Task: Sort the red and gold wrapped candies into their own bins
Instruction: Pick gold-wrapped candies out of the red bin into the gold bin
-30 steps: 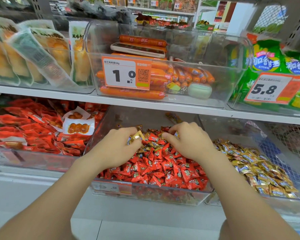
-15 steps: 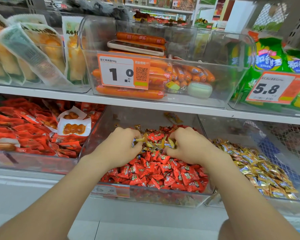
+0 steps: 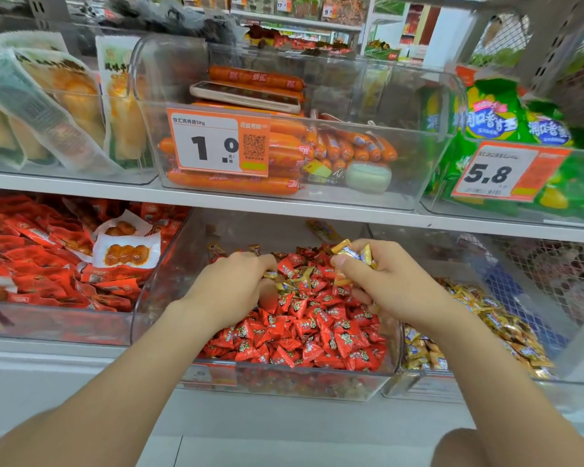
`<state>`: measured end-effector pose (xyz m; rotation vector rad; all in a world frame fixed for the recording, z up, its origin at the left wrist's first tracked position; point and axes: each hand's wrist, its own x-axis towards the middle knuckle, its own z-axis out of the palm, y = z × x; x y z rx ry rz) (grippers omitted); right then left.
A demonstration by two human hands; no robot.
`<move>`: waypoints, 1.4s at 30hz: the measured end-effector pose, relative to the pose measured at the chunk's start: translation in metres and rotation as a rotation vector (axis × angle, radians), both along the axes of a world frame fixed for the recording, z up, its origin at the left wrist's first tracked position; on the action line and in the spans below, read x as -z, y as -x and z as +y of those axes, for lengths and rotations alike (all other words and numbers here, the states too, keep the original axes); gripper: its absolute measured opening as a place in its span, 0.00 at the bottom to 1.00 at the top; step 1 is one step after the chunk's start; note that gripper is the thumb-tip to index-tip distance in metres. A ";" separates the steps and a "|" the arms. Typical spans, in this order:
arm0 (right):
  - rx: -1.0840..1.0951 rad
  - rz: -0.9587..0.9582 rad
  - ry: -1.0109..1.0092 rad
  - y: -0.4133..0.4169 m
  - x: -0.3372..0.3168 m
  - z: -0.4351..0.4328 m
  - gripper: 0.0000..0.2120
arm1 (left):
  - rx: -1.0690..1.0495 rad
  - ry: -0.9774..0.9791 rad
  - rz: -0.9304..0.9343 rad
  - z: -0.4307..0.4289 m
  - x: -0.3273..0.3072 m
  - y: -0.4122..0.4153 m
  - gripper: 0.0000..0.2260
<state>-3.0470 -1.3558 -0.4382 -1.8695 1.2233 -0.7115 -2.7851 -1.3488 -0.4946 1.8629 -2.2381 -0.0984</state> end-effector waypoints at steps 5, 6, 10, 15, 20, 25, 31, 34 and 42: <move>0.114 -0.215 -0.162 0.032 0.000 0.005 0.11 | -0.021 0.088 -0.033 0.006 -0.009 0.013 0.09; 0.159 -0.255 -0.157 0.040 -0.002 0.005 0.10 | -0.029 0.130 -0.022 0.012 -0.012 0.019 0.09; 0.391 -0.002 0.061 0.082 0.007 -0.003 0.09 | 0.061 0.222 0.236 0.039 -0.022 0.049 0.08; 0.270 0.665 0.037 0.144 0.039 -0.011 0.12 | 0.242 0.208 0.399 0.063 -0.028 0.106 0.06; 0.267 0.546 0.116 0.186 0.046 -0.002 0.24 | 0.382 0.165 0.130 0.066 -0.056 0.199 0.09; 0.497 0.294 0.276 0.212 0.043 0.013 0.11 | 0.297 0.112 -0.019 0.020 -0.043 0.277 0.07; 0.482 0.277 0.246 0.218 0.046 0.027 0.09 | 0.242 -0.137 -0.106 -0.017 -0.017 0.298 0.24; 0.476 0.235 0.278 0.209 0.036 0.029 0.10 | 0.332 0.123 -0.098 0.002 -0.024 0.279 0.17; 0.178 0.132 0.344 0.097 0.002 0.040 0.10 | 0.188 0.365 0.166 0.035 -0.030 0.128 0.03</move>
